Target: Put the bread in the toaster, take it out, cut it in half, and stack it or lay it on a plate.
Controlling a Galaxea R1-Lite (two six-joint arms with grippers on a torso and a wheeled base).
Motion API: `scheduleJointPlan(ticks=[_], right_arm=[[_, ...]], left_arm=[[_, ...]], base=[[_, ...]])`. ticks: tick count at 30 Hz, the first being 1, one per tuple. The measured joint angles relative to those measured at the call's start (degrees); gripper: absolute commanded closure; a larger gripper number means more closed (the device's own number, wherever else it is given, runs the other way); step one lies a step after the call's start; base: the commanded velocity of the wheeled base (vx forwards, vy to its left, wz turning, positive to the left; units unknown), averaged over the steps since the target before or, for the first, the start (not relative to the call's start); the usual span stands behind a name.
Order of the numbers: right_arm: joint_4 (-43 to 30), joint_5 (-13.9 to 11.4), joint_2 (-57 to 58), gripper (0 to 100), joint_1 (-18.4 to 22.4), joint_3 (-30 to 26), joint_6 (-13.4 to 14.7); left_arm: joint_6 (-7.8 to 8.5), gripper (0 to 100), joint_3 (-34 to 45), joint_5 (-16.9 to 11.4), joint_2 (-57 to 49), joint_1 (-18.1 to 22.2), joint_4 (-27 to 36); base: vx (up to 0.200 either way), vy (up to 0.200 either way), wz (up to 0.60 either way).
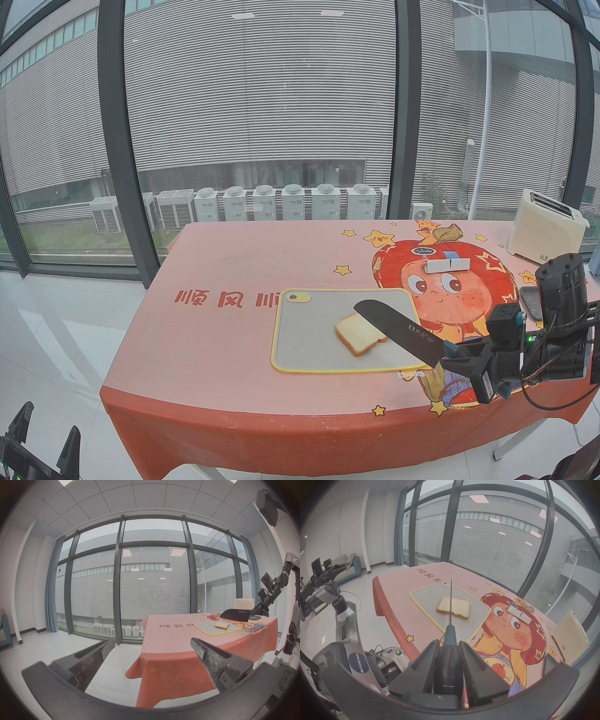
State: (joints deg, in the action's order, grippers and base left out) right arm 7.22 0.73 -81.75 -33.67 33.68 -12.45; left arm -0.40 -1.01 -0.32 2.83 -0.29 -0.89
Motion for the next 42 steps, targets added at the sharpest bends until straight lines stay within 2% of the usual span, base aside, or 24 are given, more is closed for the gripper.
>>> scheduleJointPlan(ticks=[6,7,22,25,28,31,37,42], right_arm=[[0.0,0.3,0.0,100,0.2,-0.5,-0.1],[0.0,0.3,0.2,100,0.2,-0.6,-0.1],[0.5,0.9,0.9,100,0.2,-1.7,0.0],[1.8,1.1,1.0,100,0.2,-1.7,0.1],[2.5,1.4,1.0,100,0.3,-1.9,0.1],[3.0,1.6,1.0,100,0.3,-2.2,0.1],[3.9,1.8,0.7,100,0.5,-1.8,1.0],[4.3,2.2,0.1,100,0.5,-0.7,2.4]], left_arm=[[-0.52,0,0.0,0.3,0.0,0.0,0.0],[-0.44,100,0.0,0.4,0.0,0.0,0.0],[0.18,100,0.0,0.1,0.0,0.0,-0.7],[0.18,100,0.0,0.1,0.0,0.0,-5.4],[0.54,100,0.0,0.0,0.1,0.1,-12.8],[1.27,100,0.0,-0.9,0.8,0.1,-17.2],[1.77,100,-2.8,-4.4,6.3,-0.5,-17.5],[2.23,100,-7.1,-6.4,13.9,-3.4,-17.8]], base=[[0.000,0.000,0.00],[0.000,0.000,0.00],[0.000,0.000,0.00],[0.000,0.000,0.00],[0.000,0.000,0.00],[0.000,0.000,0.00],[0.000,0.000,0.00],[0.000,0.000,0.00]])
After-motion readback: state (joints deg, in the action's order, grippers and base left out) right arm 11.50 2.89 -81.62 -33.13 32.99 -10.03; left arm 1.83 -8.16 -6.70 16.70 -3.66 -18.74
